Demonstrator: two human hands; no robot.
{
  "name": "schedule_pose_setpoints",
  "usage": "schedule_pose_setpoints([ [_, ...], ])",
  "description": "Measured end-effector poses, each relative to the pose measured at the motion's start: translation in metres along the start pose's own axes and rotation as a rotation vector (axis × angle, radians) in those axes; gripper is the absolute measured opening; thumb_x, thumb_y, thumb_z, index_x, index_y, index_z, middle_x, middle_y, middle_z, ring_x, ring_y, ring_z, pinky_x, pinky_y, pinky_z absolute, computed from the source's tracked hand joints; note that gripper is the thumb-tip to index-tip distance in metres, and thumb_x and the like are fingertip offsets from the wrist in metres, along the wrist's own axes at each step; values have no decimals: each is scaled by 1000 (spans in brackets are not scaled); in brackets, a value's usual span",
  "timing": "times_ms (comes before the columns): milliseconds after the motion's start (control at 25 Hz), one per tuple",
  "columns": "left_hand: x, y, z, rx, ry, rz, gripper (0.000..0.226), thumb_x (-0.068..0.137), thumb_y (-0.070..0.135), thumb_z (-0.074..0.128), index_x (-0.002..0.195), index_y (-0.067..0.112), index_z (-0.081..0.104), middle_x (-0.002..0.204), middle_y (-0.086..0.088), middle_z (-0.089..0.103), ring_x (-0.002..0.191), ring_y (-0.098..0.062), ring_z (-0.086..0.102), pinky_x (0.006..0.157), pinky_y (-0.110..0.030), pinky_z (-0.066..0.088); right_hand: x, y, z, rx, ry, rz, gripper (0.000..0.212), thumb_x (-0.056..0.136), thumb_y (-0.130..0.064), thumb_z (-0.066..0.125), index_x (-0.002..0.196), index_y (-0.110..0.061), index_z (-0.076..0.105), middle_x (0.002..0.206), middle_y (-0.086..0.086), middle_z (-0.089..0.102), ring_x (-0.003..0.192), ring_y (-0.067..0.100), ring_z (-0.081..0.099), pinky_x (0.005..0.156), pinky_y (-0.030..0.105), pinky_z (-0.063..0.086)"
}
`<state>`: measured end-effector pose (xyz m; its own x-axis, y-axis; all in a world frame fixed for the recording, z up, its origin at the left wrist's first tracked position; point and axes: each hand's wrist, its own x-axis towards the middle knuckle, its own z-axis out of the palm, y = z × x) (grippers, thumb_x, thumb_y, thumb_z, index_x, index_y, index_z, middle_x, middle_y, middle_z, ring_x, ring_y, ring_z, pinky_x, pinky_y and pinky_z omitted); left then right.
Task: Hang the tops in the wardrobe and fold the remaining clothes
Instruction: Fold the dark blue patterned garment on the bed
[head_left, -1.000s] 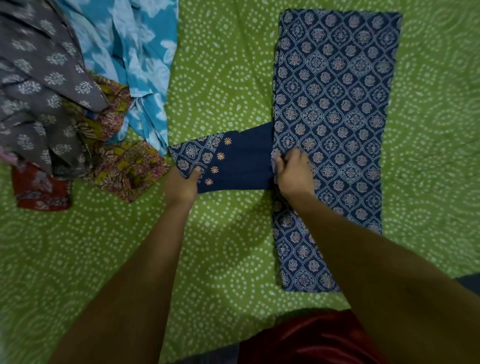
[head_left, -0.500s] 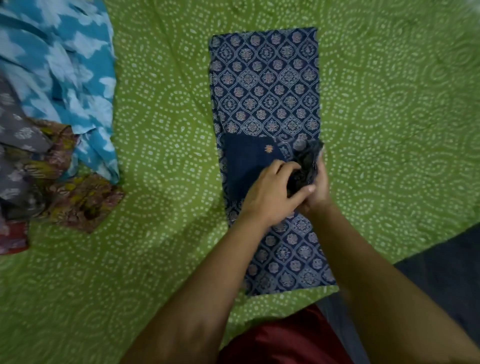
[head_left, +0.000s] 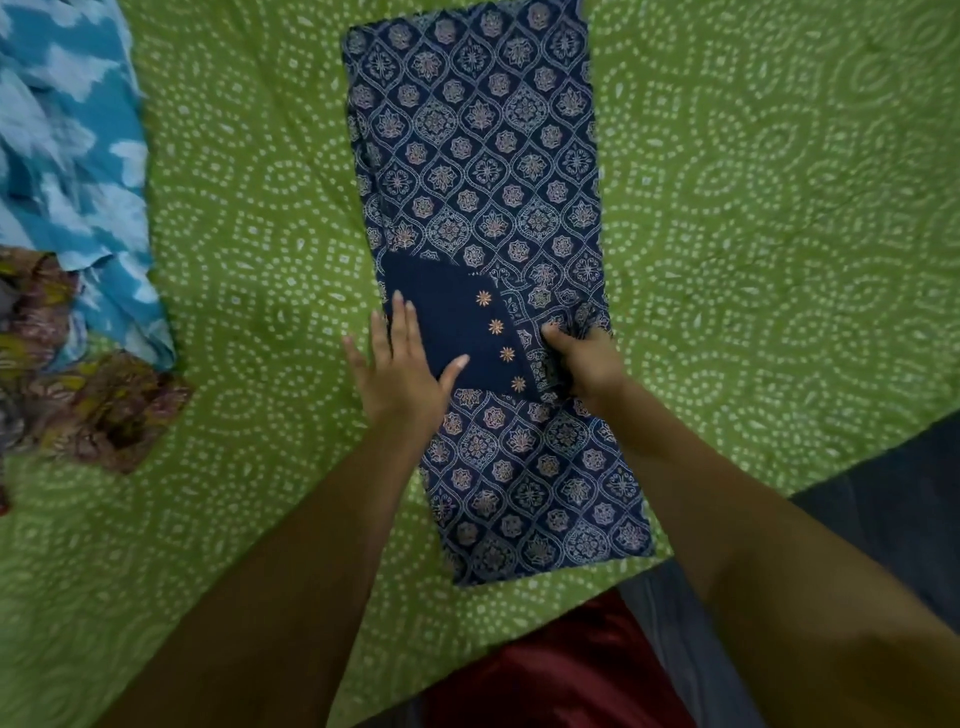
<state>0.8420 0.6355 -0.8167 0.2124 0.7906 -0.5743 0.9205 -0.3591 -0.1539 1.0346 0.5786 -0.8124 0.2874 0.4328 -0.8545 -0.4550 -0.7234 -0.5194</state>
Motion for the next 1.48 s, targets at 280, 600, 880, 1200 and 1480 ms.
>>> schedule_pose_setpoints([
  [280, 57, 7, -53, -126, 201, 305, 74, 90, 70, 12, 141, 21, 34, 147, 0, 36, 136, -23, 29, 109, -56, 19, 3, -5, -5, 16, -42, 7, 30, 84, -19, 71, 103, -11, 50, 106, 13, 67, 88, 27, 68, 77, 42, 57],
  [600, 109, -51, -81, 111, 79, 367, 76, 79, 83, 19, 99, 31, 71, 102, -5, 63, 113, -23, 40, 97, -48, 22, 11, -3, -11, -81, -43, 76, 87, 79, -29, 74, 147, -7, 23, 129, 13, 54, 95, 22, 65, 72, 34, 55],
  [880, 94, -45, -45, -26, 372, 169, 39, 96, 43, 44, 120, 12, 51, 119, -13, 53, 108, -31, 46, 88, -46, 33, 20, 8, -13, -426, 218, -130, 48, 86, -29, 68, 126, -12, 47, 118, 6, 60, 93, 24, 65, 76, 40, 58],
  [1200, 3, -63, 24, 226, 194, 1046, 103, 65, 31, 61, 153, 16, 10, 161, -5, 3, 148, -23, -2, 119, -44, 3, -2, 49, -137, -1867, -292, -1246, 77, 74, -6, 57, 145, -16, 32, 151, 6, 34, 141, 24, 19, 118, 47, 15],
  [1480, 2, -56, 52, 81, 190, 938, 99, 66, 15, 79, 149, 17, 26, 160, -5, 3, 148, -24, -2, 119, -38, 3, 22, 35, -115, -1743, -553, -1229, 74, 71, -1, 57, 140, -21, 41, 143, 0, 46, 134, 18, 41, 106, 30, 41],
])
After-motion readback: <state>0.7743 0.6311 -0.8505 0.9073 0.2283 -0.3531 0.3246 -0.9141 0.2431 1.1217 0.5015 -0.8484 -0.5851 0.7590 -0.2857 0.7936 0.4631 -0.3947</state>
